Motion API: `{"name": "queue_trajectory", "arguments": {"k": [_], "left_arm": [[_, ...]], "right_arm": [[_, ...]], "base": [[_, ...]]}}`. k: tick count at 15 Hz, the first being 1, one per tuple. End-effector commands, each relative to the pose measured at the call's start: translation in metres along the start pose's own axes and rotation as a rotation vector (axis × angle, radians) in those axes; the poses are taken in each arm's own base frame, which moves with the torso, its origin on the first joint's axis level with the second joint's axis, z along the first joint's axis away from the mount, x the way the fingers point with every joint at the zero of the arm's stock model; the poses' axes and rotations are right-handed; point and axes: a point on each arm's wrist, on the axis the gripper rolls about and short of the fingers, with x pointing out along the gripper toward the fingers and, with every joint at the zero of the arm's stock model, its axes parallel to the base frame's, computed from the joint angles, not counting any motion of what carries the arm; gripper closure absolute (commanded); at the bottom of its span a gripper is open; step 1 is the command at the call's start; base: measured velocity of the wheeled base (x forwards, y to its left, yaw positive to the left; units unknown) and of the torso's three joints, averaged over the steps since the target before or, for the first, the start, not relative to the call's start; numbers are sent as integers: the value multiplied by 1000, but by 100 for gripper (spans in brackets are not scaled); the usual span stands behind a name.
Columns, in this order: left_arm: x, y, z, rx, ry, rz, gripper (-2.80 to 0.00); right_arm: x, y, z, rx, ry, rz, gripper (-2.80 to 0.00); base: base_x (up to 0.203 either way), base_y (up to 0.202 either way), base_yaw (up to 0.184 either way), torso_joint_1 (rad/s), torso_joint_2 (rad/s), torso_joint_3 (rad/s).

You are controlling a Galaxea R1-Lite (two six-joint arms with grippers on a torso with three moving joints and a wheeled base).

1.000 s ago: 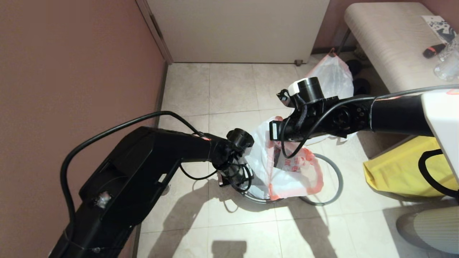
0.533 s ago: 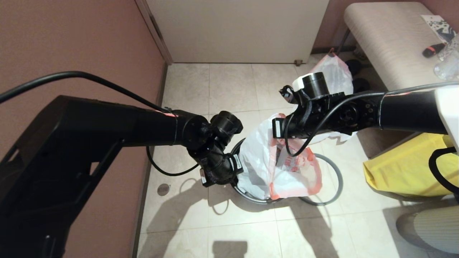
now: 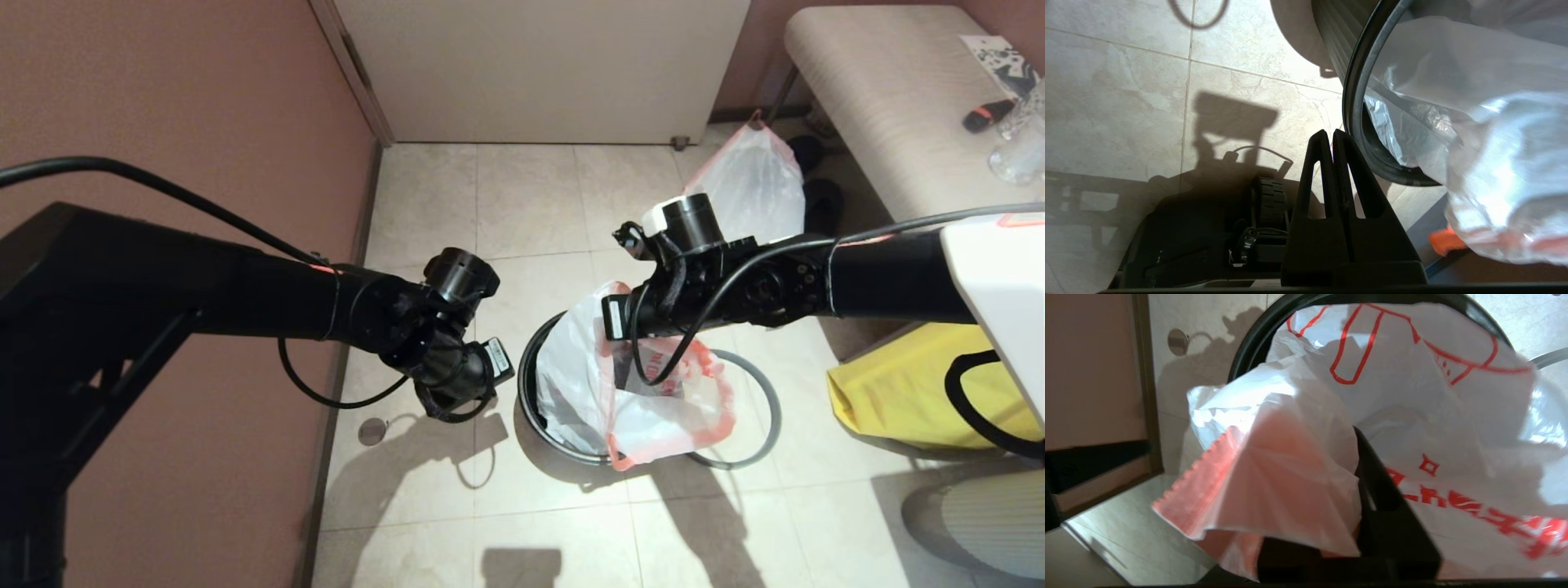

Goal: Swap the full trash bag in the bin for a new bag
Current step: Put the new garbage bag on the trash can

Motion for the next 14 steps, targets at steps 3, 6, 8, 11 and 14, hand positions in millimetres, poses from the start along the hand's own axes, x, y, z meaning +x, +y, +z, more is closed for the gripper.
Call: {"name": "queue_trajectory", "arguments": {"k": [3,6,8,11,14], "left_arm": [[-26,4,1,0,-29,-18,0],[-35,7,0,32,-71,13,0],[-36,6,1,32,-80,17,0],[-44,6,2,34,-65,32,0],[-59,4,1,42,-55,39,0]], "right_arm": [[-9,38,-11,-63,-20,-68,-280],[-31,50,-13,-126,-85,-89,-280],[-48,52,-5,-145,-156,-114,-280],[-80,50,5,-138,-213,-108,-280],[-113,47,5,-185,-232,-119,-280]], "base": [[0,0,0,0,0,0],[0,0,0,0,0,0],[0,0,0,0,0,0],[0,0,0,0,0,0],[0,0,0,0,0,0]]}}
